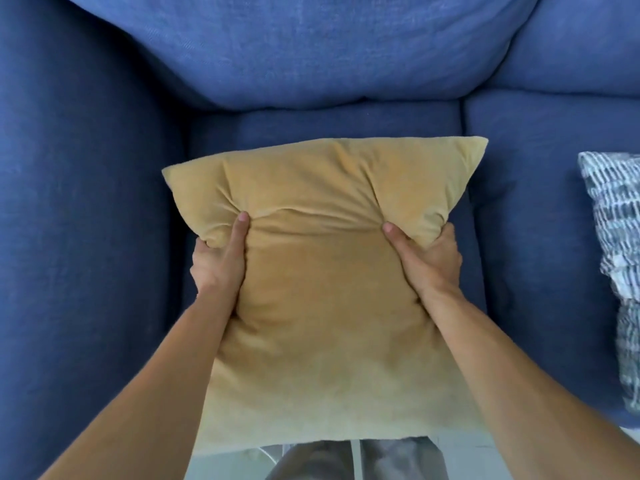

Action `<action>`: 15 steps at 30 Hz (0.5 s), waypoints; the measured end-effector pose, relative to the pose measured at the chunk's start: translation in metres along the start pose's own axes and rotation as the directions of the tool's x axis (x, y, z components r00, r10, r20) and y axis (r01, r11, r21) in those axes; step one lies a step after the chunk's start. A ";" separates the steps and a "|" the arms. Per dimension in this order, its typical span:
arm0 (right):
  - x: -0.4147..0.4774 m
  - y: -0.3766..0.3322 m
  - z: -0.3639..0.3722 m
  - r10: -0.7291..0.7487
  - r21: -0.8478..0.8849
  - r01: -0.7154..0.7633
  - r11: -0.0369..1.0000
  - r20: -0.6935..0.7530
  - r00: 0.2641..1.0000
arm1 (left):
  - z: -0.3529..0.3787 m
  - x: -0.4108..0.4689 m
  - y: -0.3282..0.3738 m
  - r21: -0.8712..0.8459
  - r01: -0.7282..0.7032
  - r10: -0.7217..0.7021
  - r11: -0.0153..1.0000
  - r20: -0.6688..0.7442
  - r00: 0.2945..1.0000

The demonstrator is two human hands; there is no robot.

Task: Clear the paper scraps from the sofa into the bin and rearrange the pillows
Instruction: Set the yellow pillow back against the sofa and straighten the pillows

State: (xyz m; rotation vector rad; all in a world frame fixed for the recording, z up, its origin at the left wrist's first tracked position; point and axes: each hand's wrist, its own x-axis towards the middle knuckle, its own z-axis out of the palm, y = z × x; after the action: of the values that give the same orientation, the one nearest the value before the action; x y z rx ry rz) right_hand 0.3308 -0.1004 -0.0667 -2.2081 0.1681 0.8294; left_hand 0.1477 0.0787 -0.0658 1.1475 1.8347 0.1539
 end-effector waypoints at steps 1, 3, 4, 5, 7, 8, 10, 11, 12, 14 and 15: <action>0.000 -0.004 -0.002 -0.020 0.006 0.020 1.000 -0.002 1.000 | -0.003 0.000 0.003 -0.009 -0.012 0.012 1.000 0.012 1.000; -0.003 -0.014 -0.009 -0.052 0.013 0.052 0.999 -0.003 0.999 | -0.012 -0.003 0.012 -0.030 -0.039 0.040 0.999 0.037 0.999; -0.005 -0.019 -0.011 -0.064 0.014 0.064 0.998 -0.002 0.998 | -0.016 -0.004 0.016 -0.038 -0.046 0.048 0.998 0.044 0.998; -0.007 -0.025 -0.014 -0.078 0.020 0.079 0.997 -0.005 0.997 | -0.019 -0.007 0.022 -0.046 -0.054 0.056 0.997 0.047 0.997; -0.012 -0.037 -0.020 -0.104 0.029 0.104 0.994 -0.012 0.995 | -0.024 -0.013 0.036 -0.065 -0.072 0.075 0.995 0.048 0.996; -0.016 -0.046 -0.024 -0.122 0.041 0.123 0.992 -0.025 0.992 | -0.028 -0.016 0.048 -0.077 -0.095 0.099 0.992 0.048 0.994; -0.019 -0.063 -0.030 -0.163 0.059 0.165 0.985 -0.046 0.986 | -0.033 -0.023 0.071 -0.096 -0.144 0.149 0.985 0.050 0.988; -0.021 -0.074 -0.033 -0.194 0.074 0.198 0.977 -0.059 0.979 | -0.036 -0.026 0.083 -0.118 -0.175 0.182 0.977 0.051 0.982; -0.021 -0.084 -0.038 -0.231 0.094 0.237 0.967 -0.072 0.970 | -0.040 -0.028 0.096 -0.153 -0.208 0.218 0.966 0.050 0.975; -0.023 -0.108 -0.046 -0.307 0.126 0.318 0.940 -0.099 0.947 | -0.046 -0.032 0.121 -0.222 -0.289 0.306 0.931 0.042 0.951; -0.023 -0.119 -0.050 -0.343 0.143 0.357 0.923 -0.111 0.933 | -0.049 -0.034 0.133 -0.258 -0.331 0.352 0.908 0.038 0.935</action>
State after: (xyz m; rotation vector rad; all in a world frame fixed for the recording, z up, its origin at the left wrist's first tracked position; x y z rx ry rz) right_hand 0.3809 -0.0546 0.0450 -2.0383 -0.1159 0.5055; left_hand 0.1999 0.1437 0.0539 1.2670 1.4786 0.5164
